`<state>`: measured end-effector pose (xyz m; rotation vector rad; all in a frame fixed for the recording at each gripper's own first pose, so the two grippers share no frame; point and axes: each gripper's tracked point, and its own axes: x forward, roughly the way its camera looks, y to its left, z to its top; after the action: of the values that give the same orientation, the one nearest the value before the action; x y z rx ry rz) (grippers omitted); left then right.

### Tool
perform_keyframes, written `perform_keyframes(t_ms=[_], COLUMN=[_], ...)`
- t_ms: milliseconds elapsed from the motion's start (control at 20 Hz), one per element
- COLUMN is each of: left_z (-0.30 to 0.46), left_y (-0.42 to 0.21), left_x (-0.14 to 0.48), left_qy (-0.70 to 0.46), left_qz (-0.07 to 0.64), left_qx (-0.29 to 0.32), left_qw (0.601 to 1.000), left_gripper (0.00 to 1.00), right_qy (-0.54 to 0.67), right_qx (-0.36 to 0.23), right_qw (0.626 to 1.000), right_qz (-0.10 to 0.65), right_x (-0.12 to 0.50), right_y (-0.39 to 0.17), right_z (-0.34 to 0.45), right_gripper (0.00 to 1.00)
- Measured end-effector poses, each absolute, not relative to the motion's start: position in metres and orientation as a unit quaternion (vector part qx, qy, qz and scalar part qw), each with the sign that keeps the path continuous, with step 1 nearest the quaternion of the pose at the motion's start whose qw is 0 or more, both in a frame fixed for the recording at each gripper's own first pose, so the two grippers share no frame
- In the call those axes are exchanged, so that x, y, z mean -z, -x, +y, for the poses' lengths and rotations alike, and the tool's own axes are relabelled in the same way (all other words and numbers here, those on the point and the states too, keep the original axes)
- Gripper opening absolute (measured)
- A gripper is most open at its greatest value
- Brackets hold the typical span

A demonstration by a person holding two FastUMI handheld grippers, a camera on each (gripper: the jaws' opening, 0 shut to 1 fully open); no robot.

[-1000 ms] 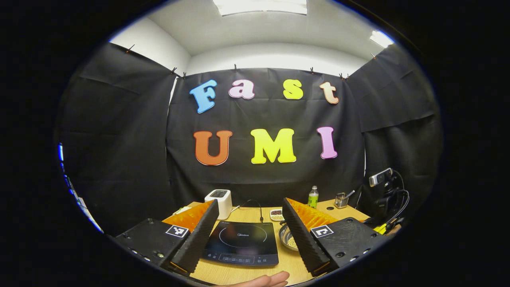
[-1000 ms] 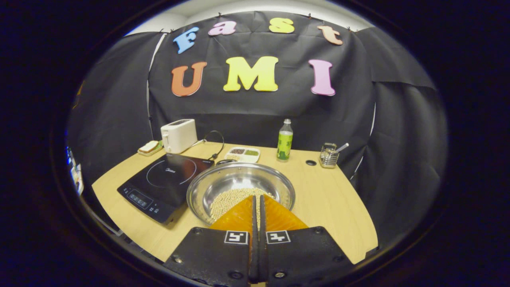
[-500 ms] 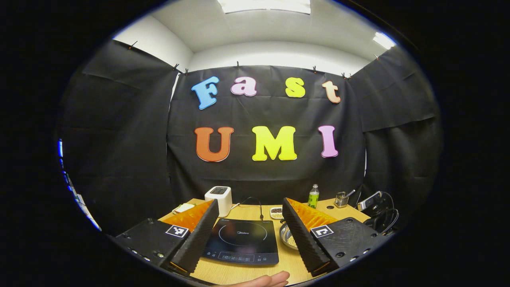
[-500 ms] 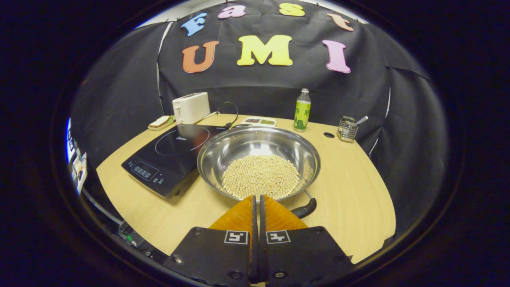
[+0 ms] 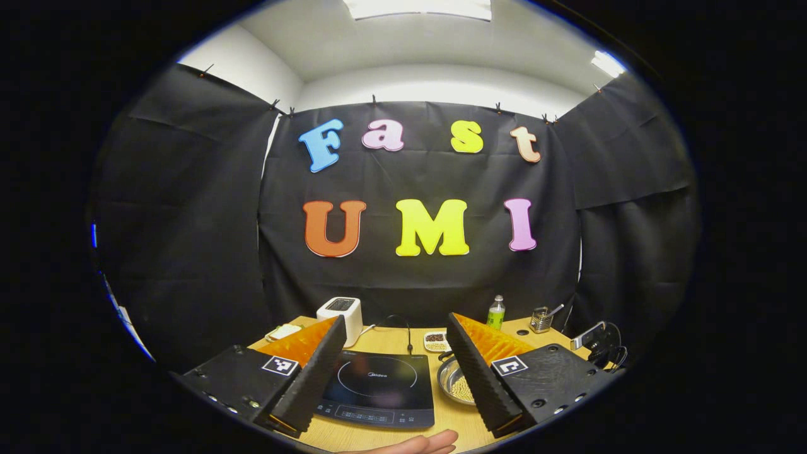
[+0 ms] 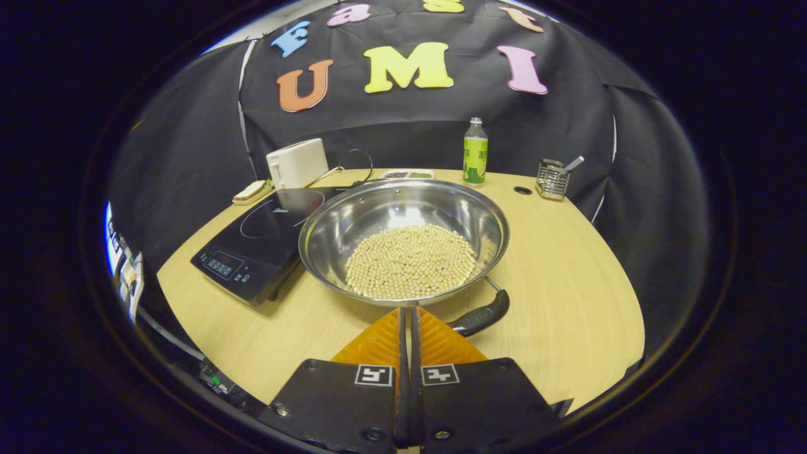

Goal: First push the handle of the pot to place it horizontally, then grasp the pot with both hands and set it on the induction cooktop.

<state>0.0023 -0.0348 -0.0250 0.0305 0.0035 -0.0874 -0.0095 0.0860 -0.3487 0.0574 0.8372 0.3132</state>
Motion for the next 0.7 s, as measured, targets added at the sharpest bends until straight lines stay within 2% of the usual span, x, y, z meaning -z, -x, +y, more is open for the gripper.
perform_keyframes(t_ms=[150,200,250,300,400,450,500,600,700], left_z=[-0.049,-0.054,-0.057,-0.062,-0.070,-0.070,-0.070,-0.065,-0.061], left_y=[-0.023,-0.030,-0.036,-0.042,-0.051,-0.055,-0.060,-0.070,-0.077], left_x=[0.019,0.020,0.021,0.022,0.020,0.022,0.023,0.024,0.025], left_qy=[-0.025,-0.026,-0.026,-0.025,-0.022,-0.024,-0.024,-0.024,-0.023], left_qz=[-0.008,-0.007,-0.005,-0.004,-0.004,-0.002,0.000,0.003,0.006], left_qx=[0.059,0.062,0.064,0.070,0.080,0.085,0.085,0.080,0.073], left_qw=[0.998,0.998,0.998,0.997,0.997,0.996,0.996,0.997,0.997], left_gripper=[0.95,0.95,0.95,0.95,0.95,0.95,0.96,0.96,0.96], right_qy=[-0.040,-0.042,-0.042,-0.040,-0.034,-0.033,-0.033,-0.033,-0.040], right_qx=[-0.155,-0.156,-0.155,-0.152,-0.146,-0.147,-0.150,-0.152,-0.151], right_qw=[0.898,0.896,0.896,0.895,0.894,0.892,0.891,0.886,0.880], right_qz=[0.411,0.413,0.415,0.417,0.422,0.425,0.428,0.437,0.448], right_x=[0.349,0.349,0.351,0.351,0.353,0.354,0.355,0.357,0.361], right_y=[0.007,0.004,0.002,-0.002,-0.010,-0.010,-0.013,-0.019,-0.025], right_z=[0.078,0.075,0.071,0.066,0.056,0.053,0.051,0.045,0.040], right_gripper=[0.00,0.04,0.00,0.04,0.04,0.00,0.04,0.00,0.04])
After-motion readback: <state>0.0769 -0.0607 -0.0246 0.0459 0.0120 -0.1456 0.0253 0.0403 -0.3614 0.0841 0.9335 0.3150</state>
